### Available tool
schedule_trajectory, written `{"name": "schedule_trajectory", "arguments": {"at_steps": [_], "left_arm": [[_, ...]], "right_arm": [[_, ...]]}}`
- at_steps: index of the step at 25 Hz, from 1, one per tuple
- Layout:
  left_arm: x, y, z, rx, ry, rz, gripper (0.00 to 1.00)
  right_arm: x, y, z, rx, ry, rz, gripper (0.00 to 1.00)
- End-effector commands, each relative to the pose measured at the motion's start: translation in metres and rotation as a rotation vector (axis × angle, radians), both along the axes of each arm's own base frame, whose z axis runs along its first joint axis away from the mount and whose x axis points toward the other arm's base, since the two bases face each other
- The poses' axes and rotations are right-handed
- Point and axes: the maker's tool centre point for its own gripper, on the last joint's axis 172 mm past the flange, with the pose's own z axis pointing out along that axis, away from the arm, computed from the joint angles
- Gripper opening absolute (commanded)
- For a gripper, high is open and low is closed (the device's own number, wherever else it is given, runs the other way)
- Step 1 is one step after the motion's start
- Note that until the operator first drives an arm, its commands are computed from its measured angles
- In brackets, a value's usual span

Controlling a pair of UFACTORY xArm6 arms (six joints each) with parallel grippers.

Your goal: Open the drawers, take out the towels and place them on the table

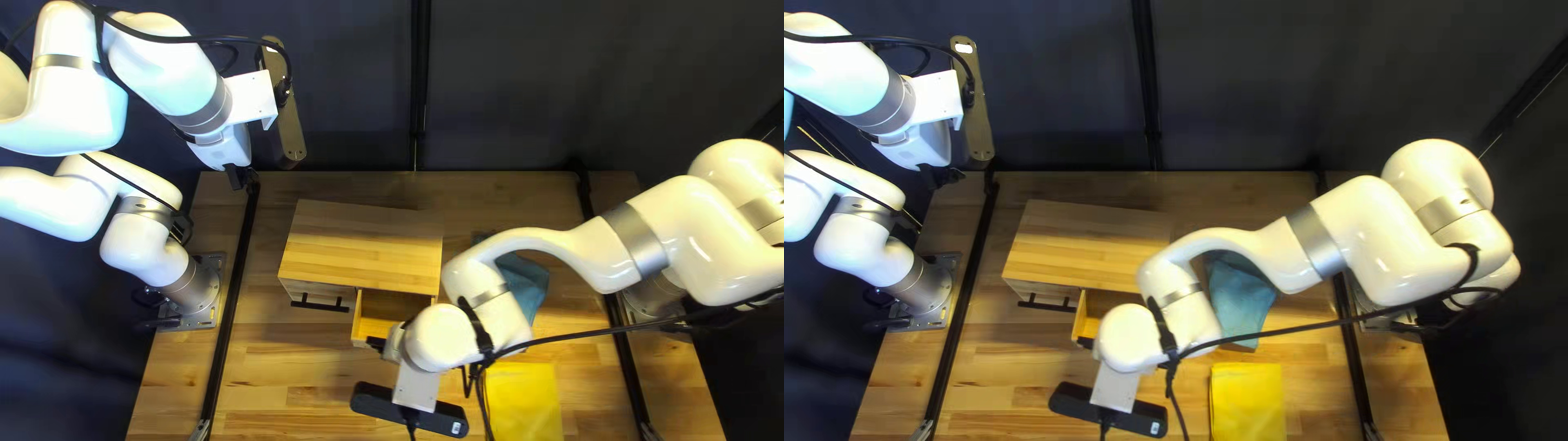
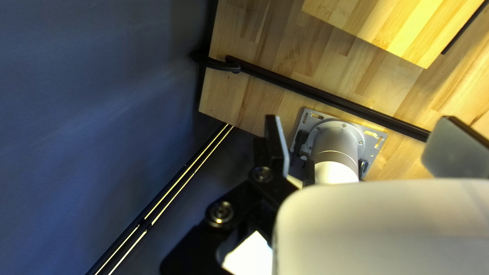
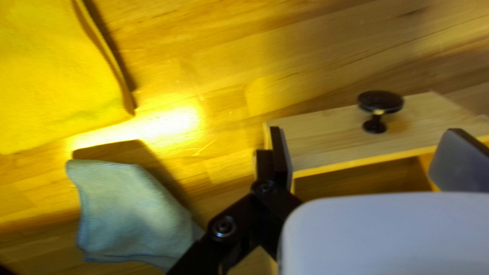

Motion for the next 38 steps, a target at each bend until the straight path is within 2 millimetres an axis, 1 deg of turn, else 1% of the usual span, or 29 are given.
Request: {"name": "schedule_trajectory", "arguments": {"at_steps": [1,5,12,17,23,26,30,38], "left_arm": [[0.0,0.0,0.0,0.0,0.0,0.0,1.0],[0.0,0.0,0.0,0.0,0.0,0.0,1.0],[0.0,0.0,0.0,0.0,0.0,0.0,1.0],[0.0,0.0,0.0,0.0,0.0,0.0,1.0],[0.0,0.0,0.0,0.0,0.0,0.0,1.0],[0.0,0.0,0.0,0.0,0.0,0.0,1.0],[0.0,0.0,0.0,0.0,0.0,0.0,1.0],[0.0,0.0,0.0,0.0,0.0,0.0,1.0]], "right_arm": [[0.013,-0.005,-0.007,0.018,0.019,0.029,1.0],[0.022,-0.006,-0.014,0.038,0.035,0.053,1.0],[0.024,0.003,-0.021,0.073,0.067,0.098,1.0],[0.023,0.003,-0.028,0.094,0.088,0.13,1.0],[0.023,-0.005,-0.03,0.08,0.109,0.147,1.0],[0.024,-0.014,-0.027,0.068,0.117,0.158,1.0],[0.019,-0.021,-0.033,0.047,0.13,0.165,1.0],[0.009,-0.03,-0.04,0.005,0.173,0.164,1.0]]}}
